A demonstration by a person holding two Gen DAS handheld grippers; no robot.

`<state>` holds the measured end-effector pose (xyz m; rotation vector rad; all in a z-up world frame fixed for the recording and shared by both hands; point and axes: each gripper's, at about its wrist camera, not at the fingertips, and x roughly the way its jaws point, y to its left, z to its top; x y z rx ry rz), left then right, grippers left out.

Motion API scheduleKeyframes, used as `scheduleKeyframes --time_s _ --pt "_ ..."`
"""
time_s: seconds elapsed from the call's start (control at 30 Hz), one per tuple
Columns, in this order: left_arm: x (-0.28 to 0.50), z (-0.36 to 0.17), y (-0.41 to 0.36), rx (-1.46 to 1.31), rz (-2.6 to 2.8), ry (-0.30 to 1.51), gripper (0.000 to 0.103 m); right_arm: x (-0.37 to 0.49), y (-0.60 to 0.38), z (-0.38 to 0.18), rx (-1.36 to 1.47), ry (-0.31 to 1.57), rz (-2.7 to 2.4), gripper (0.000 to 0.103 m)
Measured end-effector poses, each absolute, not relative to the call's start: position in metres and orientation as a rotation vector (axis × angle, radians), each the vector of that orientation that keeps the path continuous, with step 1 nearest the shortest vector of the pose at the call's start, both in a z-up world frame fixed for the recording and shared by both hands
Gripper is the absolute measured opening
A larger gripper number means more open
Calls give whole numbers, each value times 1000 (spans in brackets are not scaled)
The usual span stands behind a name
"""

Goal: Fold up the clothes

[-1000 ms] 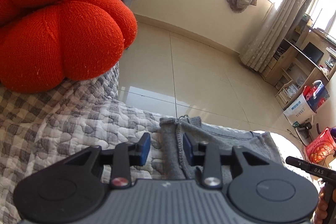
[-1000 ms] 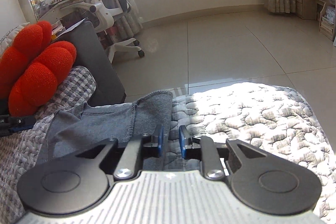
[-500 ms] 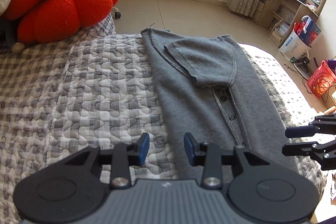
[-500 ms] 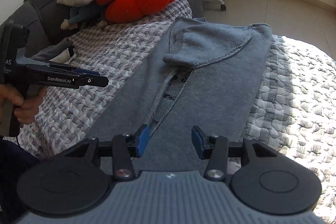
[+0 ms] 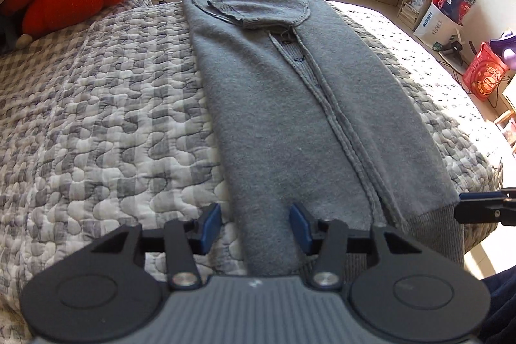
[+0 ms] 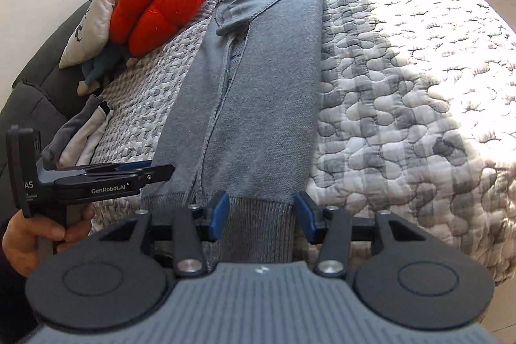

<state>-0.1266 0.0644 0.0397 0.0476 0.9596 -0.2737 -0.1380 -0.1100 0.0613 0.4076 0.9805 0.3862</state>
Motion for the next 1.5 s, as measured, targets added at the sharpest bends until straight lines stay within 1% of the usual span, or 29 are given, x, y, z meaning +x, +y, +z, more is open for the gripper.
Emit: scheduleKeyframes --time_s 0.03,0.07,0.1,0.17,0.27,0.37,0.4,0.43,0.47,0.5,0.53,0.57,0.6,0.63,0.67,0.73,0.8,0.83,0.87,0.9,0.93,0.97,1.0,1.03,1.07,1.17,1.3,1.5 --pt "-126 40 65 37 -275 950 21 -138 -105 59 369 989 369 43" --pt "-126 41 66 27 -272 944 7 -138 -100 57 327 990 356 17" --pt "-127 43 68 16 -267 940 7 -138 -95 57 287 986 347 10" --pt "-133 50 74 -6 -264 927 5 -140 -95 62 270 949 339 8" --pt "-144 61 81 -32 -270 891 5 -147 -104 69 313 899 324 7" --pt "-144 60 76 -10 -281 894 5 -147 -104 66 308 904 324 7" --pt "-143 58 74 -10 -286 907 6 -145 -101 63 299 919 334 9" --pt "-141 56 73 -21 -291 928 8 -143 -98 61 294 934 339 11" --pt "-140 55 73 -32 -289 944 9 -143 -98 60 296 948 337 17" --pt "-141 55 74 -40 -288 950 12 -143 -99 59 307 959 336 17" --pt "-143 56 76 -46 -295 951 22 -144 -102 59 330 967 334 17" --pt "-147 58 78 -53 -304 951 36 -145 -106 59 358 974 334 20" --pt "-150 58 79 -55 -309 954 42 -148 -110 58 386 984 334 30" --pt "-154 55 78 -52 -312 959 48 -150 -113 55 410 997 332 36" --pt "-157 53 78 -49 -314 965 51 -153 -116 53 435 1010 331 38" --pt "-164 47 77 -44 -319 977 54 -158 -117 49 458 1027 351 38" --pt "-172 43 74 -28 -324 976 59 -160 -113 49 445 1024 368 38" --pt "-176 43 70 -3 -329 963 64 -161 -112 48 438 1024 366 38" --pt "-180 42 66 15 -332 957 68 -160 -112 47 440 1027 361 32" --pt "-183 41 62 25 -335 956 68 -160 -112 46 441 1030 355 20" --pt "-185 40 59 43 -334 955 67 -159 -112 46 438 1032 352 16" --pt "-187 39 56 72 -326 948 53 -159 -111 45 428 1034 350 12" --pt "-188 38 54 104 -316 938 44 -160 -109 45 415 1031 351 11" --pt "-188 39 54 115 -316 932 30 -161 -107 46 399 1023 355 11" --pt "-187 40 58 92 -326 938 9 -162 -107 48 389 1015 358 10" --pt "-185 50 69 20 -334 944 8 -166 -113 53 419 984 370 9" --pt "-191 66 69 7 -351 908 8 -176 -116 58 447 945 404 9" --pt "-176 76 74 -50 -330 916 8 -168 -122 74 499 868 426 9"
